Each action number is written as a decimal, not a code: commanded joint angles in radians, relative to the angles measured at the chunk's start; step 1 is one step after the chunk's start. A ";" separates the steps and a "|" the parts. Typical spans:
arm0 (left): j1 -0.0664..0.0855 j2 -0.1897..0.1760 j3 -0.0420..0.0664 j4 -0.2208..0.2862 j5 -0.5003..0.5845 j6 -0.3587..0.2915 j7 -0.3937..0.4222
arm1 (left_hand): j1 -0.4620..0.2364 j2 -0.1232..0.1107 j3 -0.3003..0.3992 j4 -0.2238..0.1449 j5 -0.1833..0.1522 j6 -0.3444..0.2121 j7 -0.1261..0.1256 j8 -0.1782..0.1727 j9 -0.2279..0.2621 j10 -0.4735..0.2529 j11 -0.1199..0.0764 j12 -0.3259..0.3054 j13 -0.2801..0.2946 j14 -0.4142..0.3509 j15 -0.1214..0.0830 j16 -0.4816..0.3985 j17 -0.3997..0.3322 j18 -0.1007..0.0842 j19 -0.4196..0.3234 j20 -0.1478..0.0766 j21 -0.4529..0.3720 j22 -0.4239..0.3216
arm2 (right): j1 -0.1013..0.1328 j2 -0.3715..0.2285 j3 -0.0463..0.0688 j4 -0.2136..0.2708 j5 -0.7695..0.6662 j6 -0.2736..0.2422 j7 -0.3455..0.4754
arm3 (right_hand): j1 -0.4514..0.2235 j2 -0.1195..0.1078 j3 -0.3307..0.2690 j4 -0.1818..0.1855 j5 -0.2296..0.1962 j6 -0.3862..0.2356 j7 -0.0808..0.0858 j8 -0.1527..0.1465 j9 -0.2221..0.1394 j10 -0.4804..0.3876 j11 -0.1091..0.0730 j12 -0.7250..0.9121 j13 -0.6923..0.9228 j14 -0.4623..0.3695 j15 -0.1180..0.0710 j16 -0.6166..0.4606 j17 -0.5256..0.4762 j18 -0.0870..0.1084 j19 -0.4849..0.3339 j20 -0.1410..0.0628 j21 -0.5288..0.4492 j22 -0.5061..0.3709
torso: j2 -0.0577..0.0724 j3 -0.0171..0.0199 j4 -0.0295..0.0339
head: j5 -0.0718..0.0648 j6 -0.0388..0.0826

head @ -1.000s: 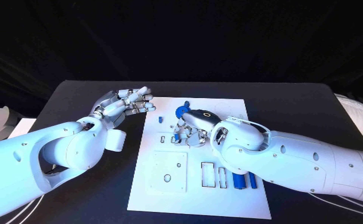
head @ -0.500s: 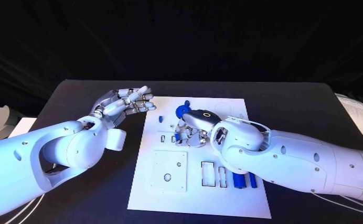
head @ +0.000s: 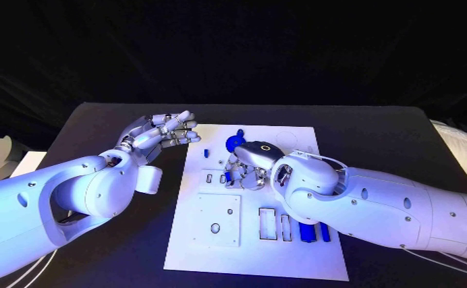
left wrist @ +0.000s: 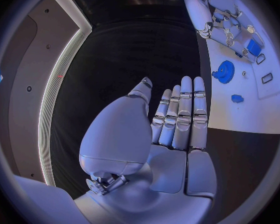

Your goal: Assemble the parts on the task board

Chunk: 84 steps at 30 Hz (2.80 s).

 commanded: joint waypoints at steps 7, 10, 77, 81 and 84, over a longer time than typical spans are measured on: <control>0.001 0.002 0.000 0.001 0.002 0.022 0.006 | 0.001 0.012 0.001 -0.007 -0.004 0.006 0.000 -0.005 0.001 0.001 -0.002 -0.007 0.001 0.004 0.001 -0.002 0.004 0.004 0.007 0.003 -0.006 -0.002 | -0.006 -0.001 -0.006 -0.004 -0.017 -0.011 -0.034 | -0.029 -0.027 -0.036 0.037 0.000 -0.048 0.008 -0.008 -0.009 -0.039 0.007 -0.087 -0.054 0.096 0.013 -0.009 0.221 -0.001 0.000 0.011 -0.013 0.024 | 0.000 0.0002 0.0003 | -0.001 0.001; 0.001 0.002 0.000 0.000 0.002 0.024 0.006 | 0.001 0.012 0.001 -0.008 -0.004 0.007 -0.001 -0.005 0.001 0.002 -0.002 -0.007 0.001 0.004 0.001 -0.002 0.004 0.004 0.007 0.003 -0.006 -0.002 | -0.007 -0.001 -0.006 0.000 -0.024 -0.040 -0.029 | -0.032 -0.038 -0.069 0.056 0.020 -0.072 0.013 -0.008 -0.010 -0.049 0.012 -0.104 -0.068 0.095 0.017 -0.011 0.219 0.000 -0.003 0.014 -0.018 0.018 | 0.000 0.0004 0.0002 | 0.000 0.001; 0.100 0.363 -0.006 -0.268 -0.991 0.458 -1.121 | -0.262 0.079 -0.288 0.105 -0.047 0.004 -0.190 0.517 0.509 0.316 -0.201 1.210 1.155 0.404 -0.197 1.363 1.334 -0.155 0.528 -0.196 1.211 1.339 | 0.178 -0.330 0.027 -0.050 0.854 -0.089 0.358 | 0.040 0.045 -0.241 0.076 0.107 -0.129 0.028 0.003 -0.005 -0.089 0.024 -0.109 -0.107 0.080 0.027 -0.065 0.163 0.018 -0.036 0.025 -0.079 -0.069 | -0.059 0.0090 -0.0102 | 0.025 -0.034; 0.101 0.386 -0.008 -0.288 -0.998 0.474 -1.123 | -0.254 0.082 -0.288 0.104 -0.047 -0.001 -0.190 0.521 0.516 0.316 -0.201 1.211 1.156 0.404 -0.197 1.363 1.334 -0.155 0.529 -0.195 1.212 1.341 | 0.178 -0.329 0.026 -0.051 0.854 -0.088 0.358 | 0.041 0.045 -0.242 0.076 0.109 -0.129 0.028 0.003 -0.005 -0.089 0.024 -0.109 -0.108 0.080 0.027 -0.066 0.162 0.018 -0.036 0.025 -0.079 -0.069 | -0.059 0.0090 -0.0104 | 0.026 -0.034; 0.101 0.397 -0.010 -0.299 -1.001 0.482 -1.124 | -0.247 0.083 -0.287 0.104 -0.046 -0.004 -0.190 0.523 0.521 0.316 -0.201 1.211 1.156 0.404 -0.197 1.363 1.334 -0.155 0.529 -0.195 1.212 1.341 | 0.178 -0.328 0.026 -0.051 0.854 -0.086 0.358 | 0.041 0.047 -0.243 0.076 0.113 -0.129 0.028 0.003 -0.005 -0.089 0.024 -0.109 -0.109 0.080 0.027 -0.066 0.161 0.018 -0.036 0.024 -0.079 -0.070 | -0.059 0.0090 -0.0107 | 0.027 -0.035</control>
